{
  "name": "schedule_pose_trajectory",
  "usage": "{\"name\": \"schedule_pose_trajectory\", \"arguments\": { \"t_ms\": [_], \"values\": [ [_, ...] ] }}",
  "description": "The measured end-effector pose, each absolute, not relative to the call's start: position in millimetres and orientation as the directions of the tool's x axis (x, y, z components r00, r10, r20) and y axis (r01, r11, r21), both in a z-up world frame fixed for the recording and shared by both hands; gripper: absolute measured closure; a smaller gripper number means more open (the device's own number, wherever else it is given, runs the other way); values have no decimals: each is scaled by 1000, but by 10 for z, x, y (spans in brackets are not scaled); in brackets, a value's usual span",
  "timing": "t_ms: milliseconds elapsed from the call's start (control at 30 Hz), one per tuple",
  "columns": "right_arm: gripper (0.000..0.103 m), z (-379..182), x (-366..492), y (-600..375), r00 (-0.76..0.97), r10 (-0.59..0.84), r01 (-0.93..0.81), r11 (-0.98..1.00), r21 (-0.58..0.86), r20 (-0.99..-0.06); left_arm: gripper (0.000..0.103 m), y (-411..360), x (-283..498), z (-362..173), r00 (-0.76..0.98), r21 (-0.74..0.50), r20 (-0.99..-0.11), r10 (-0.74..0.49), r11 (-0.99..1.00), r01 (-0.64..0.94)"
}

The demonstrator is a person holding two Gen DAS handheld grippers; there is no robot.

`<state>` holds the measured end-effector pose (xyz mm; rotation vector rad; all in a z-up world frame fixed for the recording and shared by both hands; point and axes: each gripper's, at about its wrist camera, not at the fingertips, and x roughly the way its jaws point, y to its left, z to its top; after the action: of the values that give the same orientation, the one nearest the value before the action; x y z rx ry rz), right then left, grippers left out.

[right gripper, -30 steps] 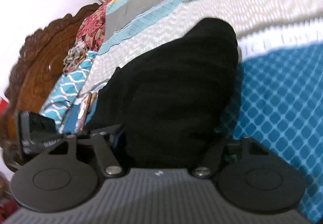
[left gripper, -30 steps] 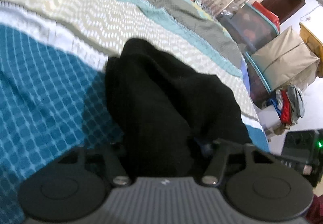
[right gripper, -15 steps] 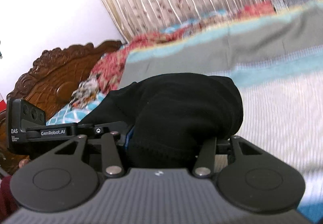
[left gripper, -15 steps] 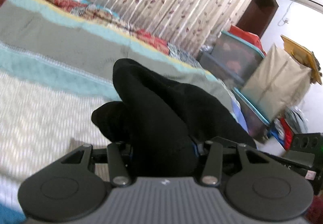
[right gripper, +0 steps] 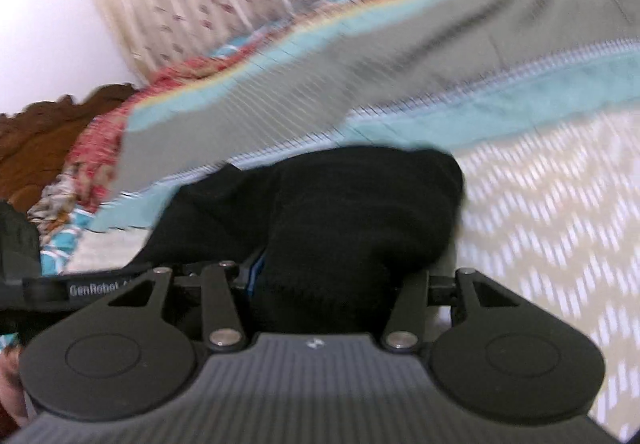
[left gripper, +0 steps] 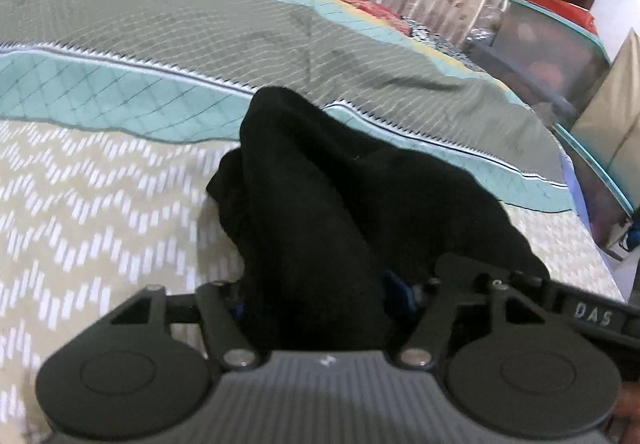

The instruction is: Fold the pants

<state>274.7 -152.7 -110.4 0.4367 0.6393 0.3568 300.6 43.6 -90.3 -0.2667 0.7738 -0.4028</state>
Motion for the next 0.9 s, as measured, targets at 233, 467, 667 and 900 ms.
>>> {"name": "schedule_pose_trajectory", "arguments": {
  "t_ms": [233, 467, 667, 900],
  "values": [
    [28, -972, 2663, -1502, 742, 409, -121, 861, 494, -531, 37, 517, 2771, -589, 670, -349, -646, -364, 922, 165],
    [14, -836, 1915, -1702, 770, 300, -6, 886, 464, -564, 22, 622, 1838, -344, 703, -261, -656, -275, 957, 131],
    [10, -809, 1074, -1678, 746, 317, -45, 901, 431, -585, 11, 561, 1042, -401, 689, -143, -708, -155, 987, 75],
    [7, -742, 542, -1572, 724, 304, -52, 919, 390, -619, 0, 468, 423, -312, 702, -60, -706, -91, 996, 69]
  ]
}}
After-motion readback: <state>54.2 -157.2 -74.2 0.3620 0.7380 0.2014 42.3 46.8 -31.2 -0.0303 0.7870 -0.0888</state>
